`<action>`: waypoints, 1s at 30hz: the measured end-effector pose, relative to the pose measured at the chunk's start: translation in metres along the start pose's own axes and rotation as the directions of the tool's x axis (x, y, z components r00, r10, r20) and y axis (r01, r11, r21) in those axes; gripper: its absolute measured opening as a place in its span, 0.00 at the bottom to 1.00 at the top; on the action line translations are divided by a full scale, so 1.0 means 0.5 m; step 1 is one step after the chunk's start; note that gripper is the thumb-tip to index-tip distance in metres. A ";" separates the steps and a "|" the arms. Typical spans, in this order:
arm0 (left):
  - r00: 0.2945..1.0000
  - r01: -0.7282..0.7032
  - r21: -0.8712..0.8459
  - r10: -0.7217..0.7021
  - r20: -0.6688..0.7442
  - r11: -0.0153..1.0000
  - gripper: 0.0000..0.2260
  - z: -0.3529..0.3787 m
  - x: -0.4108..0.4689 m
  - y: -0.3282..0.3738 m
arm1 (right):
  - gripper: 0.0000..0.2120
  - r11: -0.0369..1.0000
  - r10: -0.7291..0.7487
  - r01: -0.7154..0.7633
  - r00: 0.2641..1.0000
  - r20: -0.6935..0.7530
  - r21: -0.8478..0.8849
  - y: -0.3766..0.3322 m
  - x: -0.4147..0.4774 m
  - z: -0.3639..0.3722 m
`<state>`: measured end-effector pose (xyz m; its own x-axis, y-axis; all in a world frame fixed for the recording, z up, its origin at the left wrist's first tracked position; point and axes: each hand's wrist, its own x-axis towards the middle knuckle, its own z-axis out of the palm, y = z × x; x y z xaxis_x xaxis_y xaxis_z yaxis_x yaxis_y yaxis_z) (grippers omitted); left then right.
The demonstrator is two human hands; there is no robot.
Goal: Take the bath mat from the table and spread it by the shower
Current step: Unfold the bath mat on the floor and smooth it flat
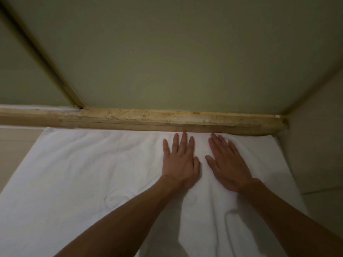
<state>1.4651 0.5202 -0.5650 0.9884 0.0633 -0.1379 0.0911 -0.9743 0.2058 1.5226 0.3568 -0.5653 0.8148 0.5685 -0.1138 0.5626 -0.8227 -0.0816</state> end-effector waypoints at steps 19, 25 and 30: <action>1.000 -0.013 -0.033 0.013 -0.021 0.999 0.30 0.002 -0.001 -0.004 | 0.38 0.916 0.398 -0.389 0.912 -0.098 0.100 0.172 -0.056 0.009; 1.000 -0.022 -0.041 0.022 -0.007 0.999 0.30 -0.004 -0.004 -0.002 | 0.38 0.909 0.409 -0.388 0.902 -0.141 0.153 0.192 -0.066 0.004; 1.000 -0.019 -0.028 0.018 -0.013 0.999 0.30 -0.001 -0.001 -0.002 | 0.38 0.908 0.410 -0.395 0.907 -0.100 0.139 0.188 -0.065 0.003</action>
<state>1.4648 0.5215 -0.5645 0.9914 0.0482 -0.1219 0.0761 -0.9688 0.2357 1.5491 0.2609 -0.5706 0.9833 0.1778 -0.0378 0.1693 -0.9713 -0.1669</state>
